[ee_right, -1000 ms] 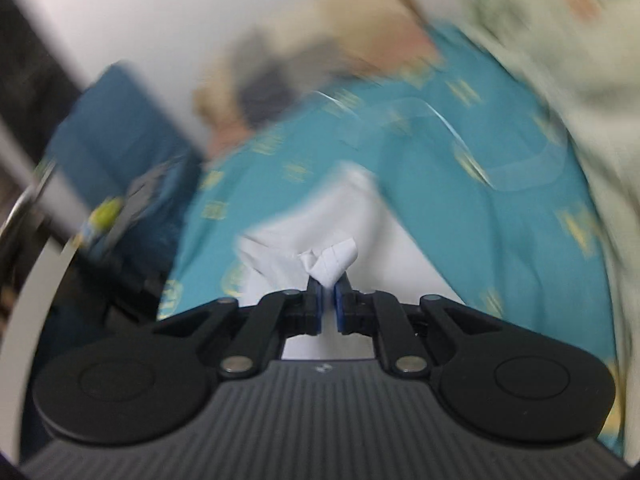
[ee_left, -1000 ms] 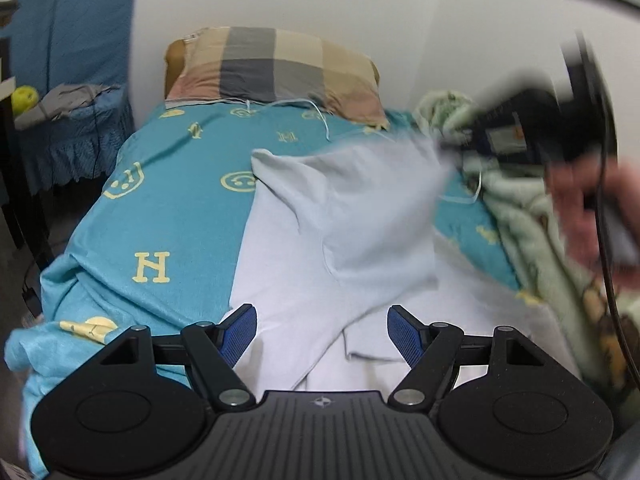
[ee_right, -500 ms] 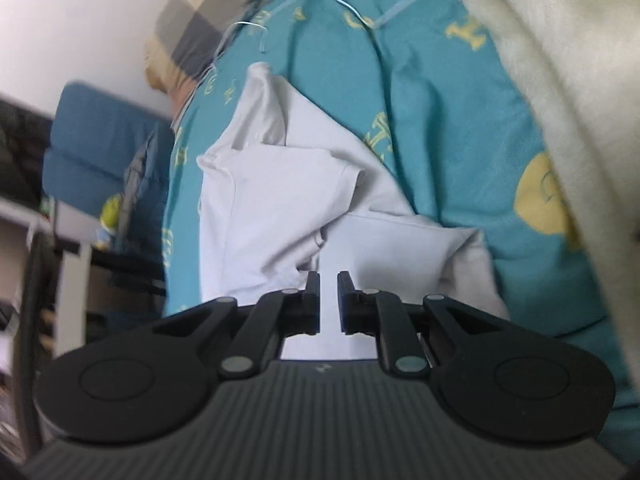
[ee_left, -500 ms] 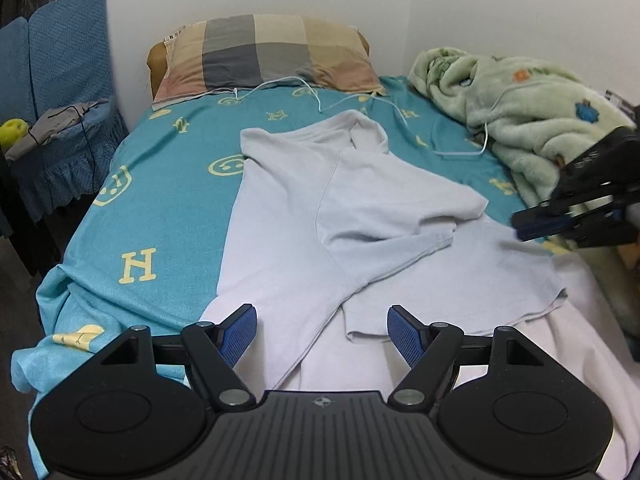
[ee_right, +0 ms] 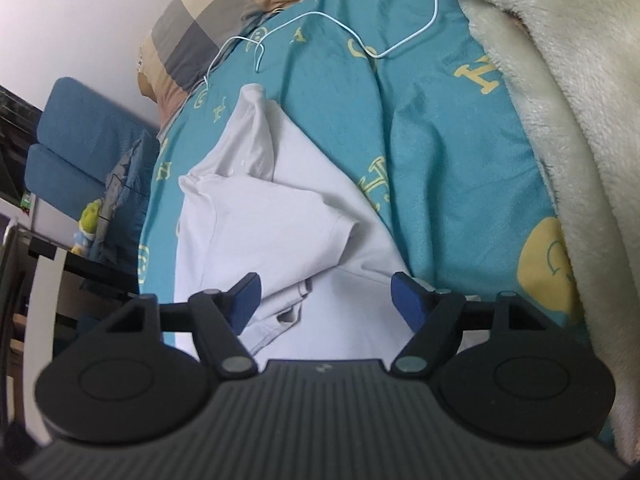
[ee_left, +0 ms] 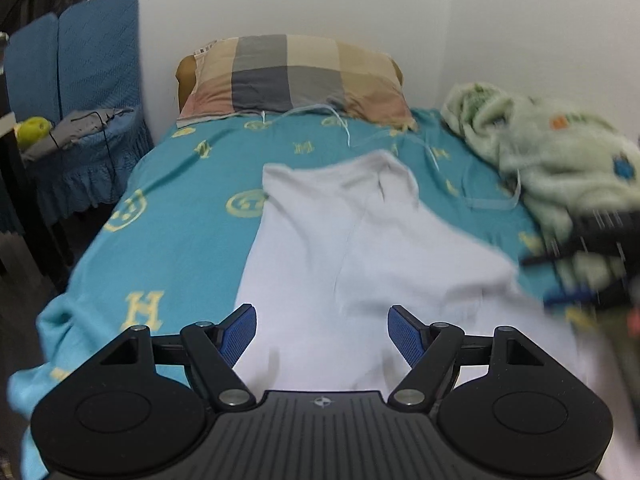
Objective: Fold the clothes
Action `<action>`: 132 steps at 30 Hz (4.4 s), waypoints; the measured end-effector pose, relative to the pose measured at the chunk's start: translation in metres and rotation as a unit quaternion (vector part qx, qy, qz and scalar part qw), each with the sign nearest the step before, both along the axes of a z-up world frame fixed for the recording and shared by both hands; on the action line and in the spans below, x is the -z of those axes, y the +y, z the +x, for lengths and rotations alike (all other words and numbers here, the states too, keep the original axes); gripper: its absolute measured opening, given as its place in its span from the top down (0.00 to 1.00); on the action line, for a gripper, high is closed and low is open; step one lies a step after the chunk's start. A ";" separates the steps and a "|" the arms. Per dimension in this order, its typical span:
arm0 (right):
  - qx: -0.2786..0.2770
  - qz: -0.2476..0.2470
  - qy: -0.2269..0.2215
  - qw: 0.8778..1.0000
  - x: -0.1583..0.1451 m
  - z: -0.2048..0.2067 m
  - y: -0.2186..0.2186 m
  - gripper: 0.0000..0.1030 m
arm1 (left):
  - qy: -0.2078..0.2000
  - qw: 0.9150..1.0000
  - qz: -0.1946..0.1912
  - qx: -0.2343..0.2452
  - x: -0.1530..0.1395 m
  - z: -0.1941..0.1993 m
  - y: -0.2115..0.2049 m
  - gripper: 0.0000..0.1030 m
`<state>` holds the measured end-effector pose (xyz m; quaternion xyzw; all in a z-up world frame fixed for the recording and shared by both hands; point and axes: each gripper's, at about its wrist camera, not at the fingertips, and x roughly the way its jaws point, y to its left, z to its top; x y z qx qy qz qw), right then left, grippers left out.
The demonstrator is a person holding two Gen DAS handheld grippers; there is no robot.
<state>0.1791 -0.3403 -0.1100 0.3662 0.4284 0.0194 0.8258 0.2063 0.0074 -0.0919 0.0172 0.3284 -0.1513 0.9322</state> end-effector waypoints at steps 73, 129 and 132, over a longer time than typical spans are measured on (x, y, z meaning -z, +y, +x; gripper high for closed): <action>-0.125 -0.265 -0.083 0.952 -0.015 -0.004 0.056 0.29 | 0.033 0.996 -0.053 -0.065 -0.040 -0.081 0.060 0.31; -0.416 -0.272 -0.096 0.862 -0.003 -0.018 0.203 0.26 | 0.035 0.992 -0.066 -0.105 -0.023 -0.056 0.087 0.30; -0.386 -0.279 -0.094 0.874 0.006 -0.011 0.203 0.40 | 0.029 0.993 -0.059 -0.100 -0.026 -0.062 0.085 0.30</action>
